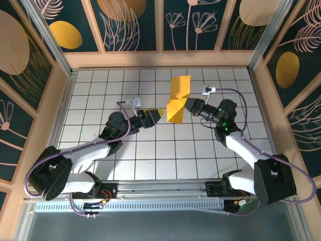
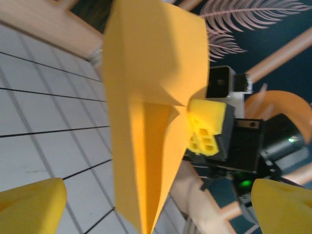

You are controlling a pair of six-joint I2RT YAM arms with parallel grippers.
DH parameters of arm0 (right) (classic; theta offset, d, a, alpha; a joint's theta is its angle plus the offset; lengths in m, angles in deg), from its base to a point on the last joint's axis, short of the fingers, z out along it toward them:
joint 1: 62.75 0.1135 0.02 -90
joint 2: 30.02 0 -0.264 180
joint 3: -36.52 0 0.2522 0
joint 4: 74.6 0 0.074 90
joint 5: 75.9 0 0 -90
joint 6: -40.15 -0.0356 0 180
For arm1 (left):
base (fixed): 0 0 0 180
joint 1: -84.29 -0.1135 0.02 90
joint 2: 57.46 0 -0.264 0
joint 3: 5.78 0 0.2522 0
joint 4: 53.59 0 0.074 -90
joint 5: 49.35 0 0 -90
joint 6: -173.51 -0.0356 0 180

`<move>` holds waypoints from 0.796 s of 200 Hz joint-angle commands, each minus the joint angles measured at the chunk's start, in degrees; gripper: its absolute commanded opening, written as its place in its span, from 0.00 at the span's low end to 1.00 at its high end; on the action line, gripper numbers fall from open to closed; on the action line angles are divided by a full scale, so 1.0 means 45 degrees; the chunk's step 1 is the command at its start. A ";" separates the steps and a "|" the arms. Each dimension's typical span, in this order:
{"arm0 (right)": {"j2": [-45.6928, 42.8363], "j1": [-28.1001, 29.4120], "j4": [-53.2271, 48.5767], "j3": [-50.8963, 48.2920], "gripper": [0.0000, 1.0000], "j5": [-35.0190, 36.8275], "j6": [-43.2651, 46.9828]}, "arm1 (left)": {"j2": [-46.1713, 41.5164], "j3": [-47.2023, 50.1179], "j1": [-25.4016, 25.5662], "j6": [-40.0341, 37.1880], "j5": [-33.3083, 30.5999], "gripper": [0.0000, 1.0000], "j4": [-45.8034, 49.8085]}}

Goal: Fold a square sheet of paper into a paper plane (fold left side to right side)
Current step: Turn over the paper at the center of the table.

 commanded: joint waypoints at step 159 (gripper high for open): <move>0.0734 0.0531 0.1539 0.0127 0.19 -0.0389 -0.0866 | 0.2598 -0.1027 0.0195 0.2395 0.1788 0.30 -0.3447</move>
